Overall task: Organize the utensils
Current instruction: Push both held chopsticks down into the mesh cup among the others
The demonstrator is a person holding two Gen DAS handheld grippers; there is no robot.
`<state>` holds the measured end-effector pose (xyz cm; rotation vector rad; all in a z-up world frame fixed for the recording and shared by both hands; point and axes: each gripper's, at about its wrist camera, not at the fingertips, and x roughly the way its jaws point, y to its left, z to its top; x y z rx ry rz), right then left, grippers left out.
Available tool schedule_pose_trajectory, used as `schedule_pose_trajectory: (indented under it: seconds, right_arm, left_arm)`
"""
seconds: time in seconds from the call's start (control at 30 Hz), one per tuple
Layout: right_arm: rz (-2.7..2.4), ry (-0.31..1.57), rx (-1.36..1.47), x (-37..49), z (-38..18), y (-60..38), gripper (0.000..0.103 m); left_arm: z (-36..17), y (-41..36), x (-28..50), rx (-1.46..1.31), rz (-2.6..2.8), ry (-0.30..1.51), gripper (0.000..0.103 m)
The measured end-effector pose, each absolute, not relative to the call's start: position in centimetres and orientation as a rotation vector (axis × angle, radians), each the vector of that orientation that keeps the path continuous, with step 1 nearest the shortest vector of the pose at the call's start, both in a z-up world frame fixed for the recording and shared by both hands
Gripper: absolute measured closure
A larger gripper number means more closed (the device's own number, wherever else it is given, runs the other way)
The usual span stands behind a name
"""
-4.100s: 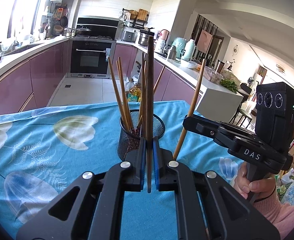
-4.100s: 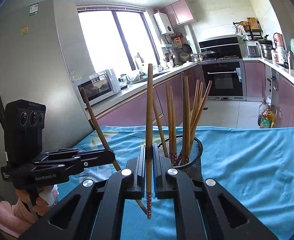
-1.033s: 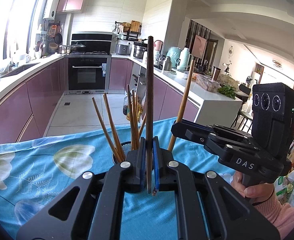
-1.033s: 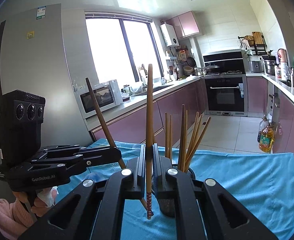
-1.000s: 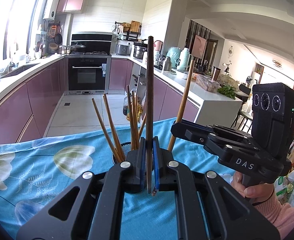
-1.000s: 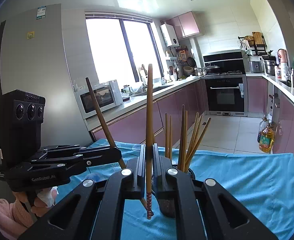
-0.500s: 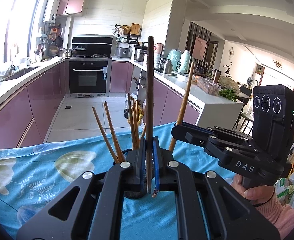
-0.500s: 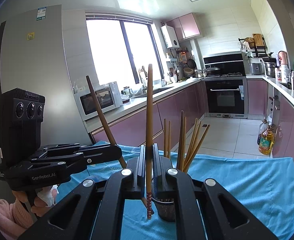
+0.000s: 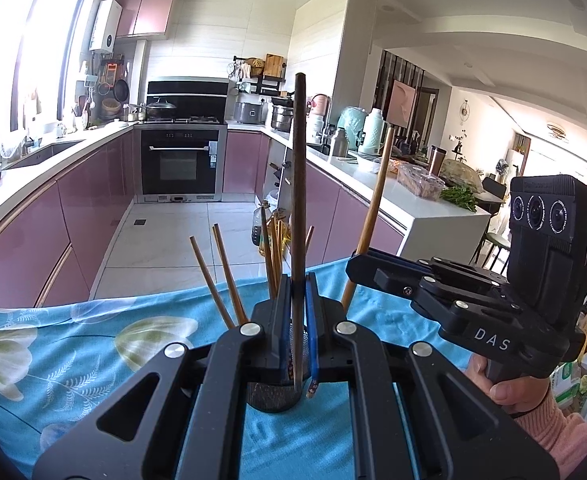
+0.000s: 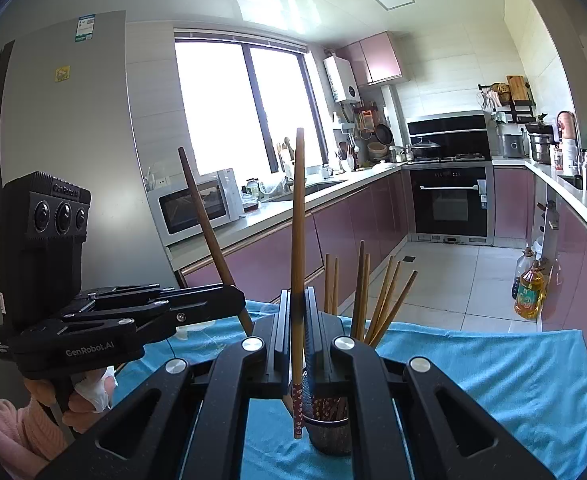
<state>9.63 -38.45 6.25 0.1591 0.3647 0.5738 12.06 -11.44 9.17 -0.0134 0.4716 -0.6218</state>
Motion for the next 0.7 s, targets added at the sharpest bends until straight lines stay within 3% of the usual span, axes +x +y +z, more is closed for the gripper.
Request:
schedule_pose_trajectory:
  seconds: [0.7]
  right_arm:
    - [0.559,0.361,0.158,10.50,6.13,-38.23,0.098]
  left_arm:
    - [10.05,-12.12,12.01,-0.003,-0.595,0.462,0.095]
